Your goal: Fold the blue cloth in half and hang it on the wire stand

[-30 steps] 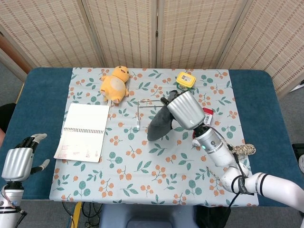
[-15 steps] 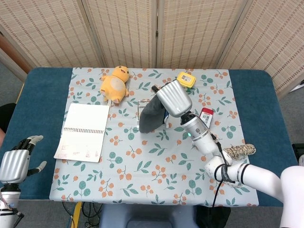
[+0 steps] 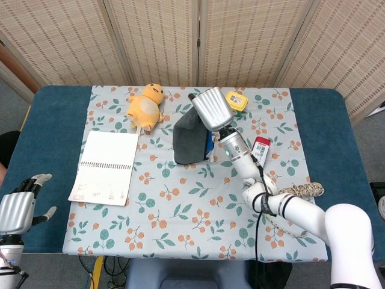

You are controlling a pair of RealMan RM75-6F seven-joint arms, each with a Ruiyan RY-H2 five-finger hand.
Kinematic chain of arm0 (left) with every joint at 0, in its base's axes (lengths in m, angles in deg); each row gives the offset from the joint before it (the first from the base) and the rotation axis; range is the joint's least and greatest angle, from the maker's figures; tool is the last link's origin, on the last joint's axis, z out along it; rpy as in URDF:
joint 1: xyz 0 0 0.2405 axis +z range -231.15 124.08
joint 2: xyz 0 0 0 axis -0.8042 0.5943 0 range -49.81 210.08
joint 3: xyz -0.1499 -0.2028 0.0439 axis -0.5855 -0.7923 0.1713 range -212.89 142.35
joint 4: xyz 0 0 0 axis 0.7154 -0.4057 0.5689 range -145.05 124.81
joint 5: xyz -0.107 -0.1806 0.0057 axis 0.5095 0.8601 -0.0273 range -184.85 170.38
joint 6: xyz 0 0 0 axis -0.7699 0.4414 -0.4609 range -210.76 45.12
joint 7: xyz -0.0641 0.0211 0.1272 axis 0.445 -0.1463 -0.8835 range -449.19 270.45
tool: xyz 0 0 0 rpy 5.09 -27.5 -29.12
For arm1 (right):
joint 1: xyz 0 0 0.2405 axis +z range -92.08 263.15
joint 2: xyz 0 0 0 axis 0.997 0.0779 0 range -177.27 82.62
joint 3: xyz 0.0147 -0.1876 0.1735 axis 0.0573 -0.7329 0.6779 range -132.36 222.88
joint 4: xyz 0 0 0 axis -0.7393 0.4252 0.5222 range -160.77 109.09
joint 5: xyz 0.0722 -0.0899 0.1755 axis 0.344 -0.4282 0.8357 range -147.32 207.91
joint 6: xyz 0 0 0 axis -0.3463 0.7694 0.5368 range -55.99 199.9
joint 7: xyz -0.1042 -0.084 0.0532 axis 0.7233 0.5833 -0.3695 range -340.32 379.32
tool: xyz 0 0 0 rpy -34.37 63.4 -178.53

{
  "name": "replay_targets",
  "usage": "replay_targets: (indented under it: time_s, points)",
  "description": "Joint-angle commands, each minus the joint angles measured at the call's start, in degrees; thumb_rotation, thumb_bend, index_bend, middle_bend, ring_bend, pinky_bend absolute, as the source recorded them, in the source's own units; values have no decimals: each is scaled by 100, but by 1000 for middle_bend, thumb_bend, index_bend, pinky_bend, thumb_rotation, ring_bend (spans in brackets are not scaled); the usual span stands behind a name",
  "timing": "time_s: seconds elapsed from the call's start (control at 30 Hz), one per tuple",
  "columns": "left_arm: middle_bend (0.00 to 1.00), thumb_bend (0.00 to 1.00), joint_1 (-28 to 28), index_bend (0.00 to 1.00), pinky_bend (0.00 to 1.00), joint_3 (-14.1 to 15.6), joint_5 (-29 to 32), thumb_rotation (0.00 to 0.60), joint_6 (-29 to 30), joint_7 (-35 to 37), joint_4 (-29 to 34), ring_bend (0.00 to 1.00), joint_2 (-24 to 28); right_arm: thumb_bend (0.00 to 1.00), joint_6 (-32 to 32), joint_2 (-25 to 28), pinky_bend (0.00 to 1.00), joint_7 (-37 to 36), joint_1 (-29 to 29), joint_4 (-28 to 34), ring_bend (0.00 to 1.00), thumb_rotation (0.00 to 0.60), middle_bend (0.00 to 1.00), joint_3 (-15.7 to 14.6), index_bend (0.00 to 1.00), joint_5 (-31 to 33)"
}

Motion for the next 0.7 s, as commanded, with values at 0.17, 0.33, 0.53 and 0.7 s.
replay_targets:
  time_s: [0.17, 0.33, 0.53, 0.7]
  points:
    - [229, 180, 28, 201, 428, 6, 33, 600, -12, -29, -14, 221, -5, 461, 357, -564, 954, -360, 452, -1106, 844, 600, 953, -11, 792, 196]
    - [229, 180, 59, 201, 425, 15, 56, 600, -16, -16, -5, 221, 21, 461, 636, -862, 954, -602, 677, -1762, 844, 600, 953, -6, 792, 323]
    - [229, 180, 77, 201, 425, 6, 78, 600, -19, -41, 19, 220, 61, 297, 1031, -1210, 954, -615, 913, -2565, 844, 600, 962, 37, 469, 582]
    - [229, 180, 83, 201, 425, 2, 77, 600, -12, -103, 62, 220, 82, 2, 1224, -1362, 954, -513, 1027, -2898, 844, 600, 963, 129, 72, 830]
